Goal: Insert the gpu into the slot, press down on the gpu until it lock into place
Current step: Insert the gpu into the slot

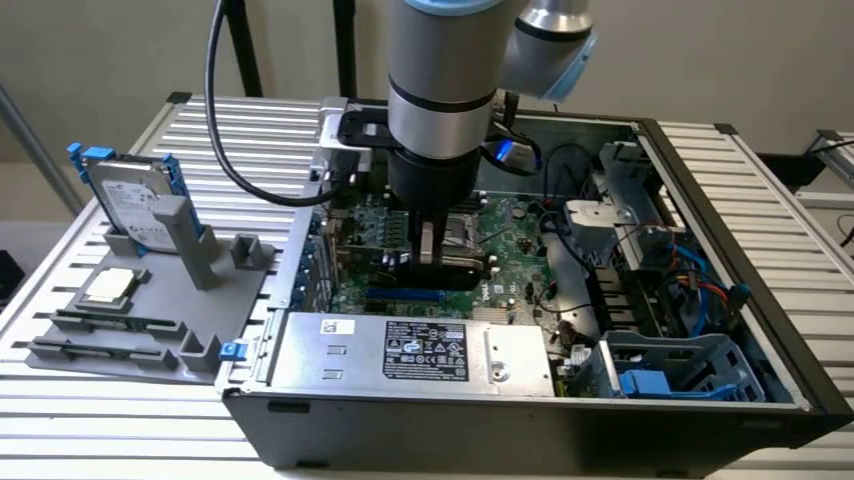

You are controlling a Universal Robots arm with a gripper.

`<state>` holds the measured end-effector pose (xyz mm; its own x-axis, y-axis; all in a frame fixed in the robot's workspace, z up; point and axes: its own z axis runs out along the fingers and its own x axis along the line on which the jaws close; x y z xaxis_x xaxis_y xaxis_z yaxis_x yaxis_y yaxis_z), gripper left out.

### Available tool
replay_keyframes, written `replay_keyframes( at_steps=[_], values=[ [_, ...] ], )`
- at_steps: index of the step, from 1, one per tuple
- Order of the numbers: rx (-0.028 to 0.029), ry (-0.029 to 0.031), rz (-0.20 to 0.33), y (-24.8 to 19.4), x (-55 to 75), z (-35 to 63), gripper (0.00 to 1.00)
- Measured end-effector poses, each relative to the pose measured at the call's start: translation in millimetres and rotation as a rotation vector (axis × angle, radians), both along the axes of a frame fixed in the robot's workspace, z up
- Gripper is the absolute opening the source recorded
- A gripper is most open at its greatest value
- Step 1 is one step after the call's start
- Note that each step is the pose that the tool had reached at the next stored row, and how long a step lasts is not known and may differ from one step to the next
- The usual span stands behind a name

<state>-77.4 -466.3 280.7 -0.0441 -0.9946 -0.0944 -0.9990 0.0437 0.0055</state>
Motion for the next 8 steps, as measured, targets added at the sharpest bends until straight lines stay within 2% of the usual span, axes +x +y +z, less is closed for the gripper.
replay_keyframes(
  at_steps=[8],
  values=[
    [0.0002, 0.0, 0.0, 0.0, 0.1, -0.2, 0.26]
  ],
)
